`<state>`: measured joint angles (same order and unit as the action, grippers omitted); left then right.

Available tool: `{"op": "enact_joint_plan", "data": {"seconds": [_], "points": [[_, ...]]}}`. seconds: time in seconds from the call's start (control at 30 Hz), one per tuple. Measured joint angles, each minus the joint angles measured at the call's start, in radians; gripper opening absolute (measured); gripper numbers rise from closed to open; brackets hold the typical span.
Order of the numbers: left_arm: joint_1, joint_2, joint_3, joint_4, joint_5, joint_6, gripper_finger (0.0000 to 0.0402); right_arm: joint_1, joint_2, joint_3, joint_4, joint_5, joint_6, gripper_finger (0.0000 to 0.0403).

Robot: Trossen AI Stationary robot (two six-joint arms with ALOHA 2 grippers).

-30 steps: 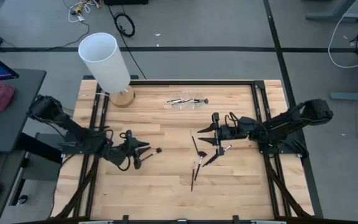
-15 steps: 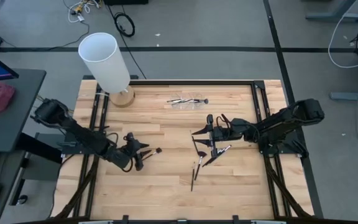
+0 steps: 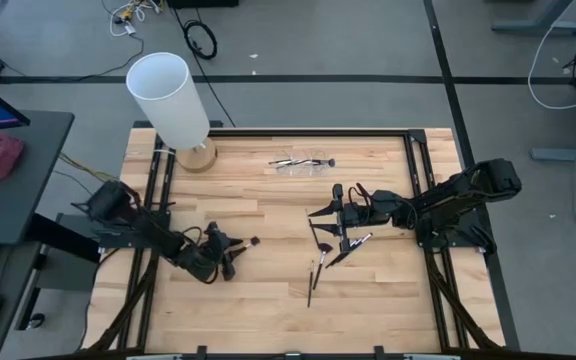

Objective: Pick & Place Makeup Supplies
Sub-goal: Put the makeup brush into the transparent organizer

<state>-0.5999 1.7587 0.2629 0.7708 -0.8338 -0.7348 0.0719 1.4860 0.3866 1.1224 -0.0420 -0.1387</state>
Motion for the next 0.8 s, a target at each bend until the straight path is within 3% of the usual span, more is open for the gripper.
{"op": "enact_joint_plan", "data": {"seconds": [0.3,0.53,0.8], "points": [[0.000,0.080,0.003,0.050,-0.025,-0.069,0.0118,0.000,0.000,0.000,-0.003,0.000,0.013,0.0126],[0.015,0.082,0.021,0.032,0.002,-0.032,0.0071,0.000,0.011,0.000,-0.045,0.000,0.079,0.0126],[0.060,0.081,0.023,0.033,0.053,-0.044,0.0012,0.000,0.235,0.089,0.042,0.000,0.131,0.0126]]}}
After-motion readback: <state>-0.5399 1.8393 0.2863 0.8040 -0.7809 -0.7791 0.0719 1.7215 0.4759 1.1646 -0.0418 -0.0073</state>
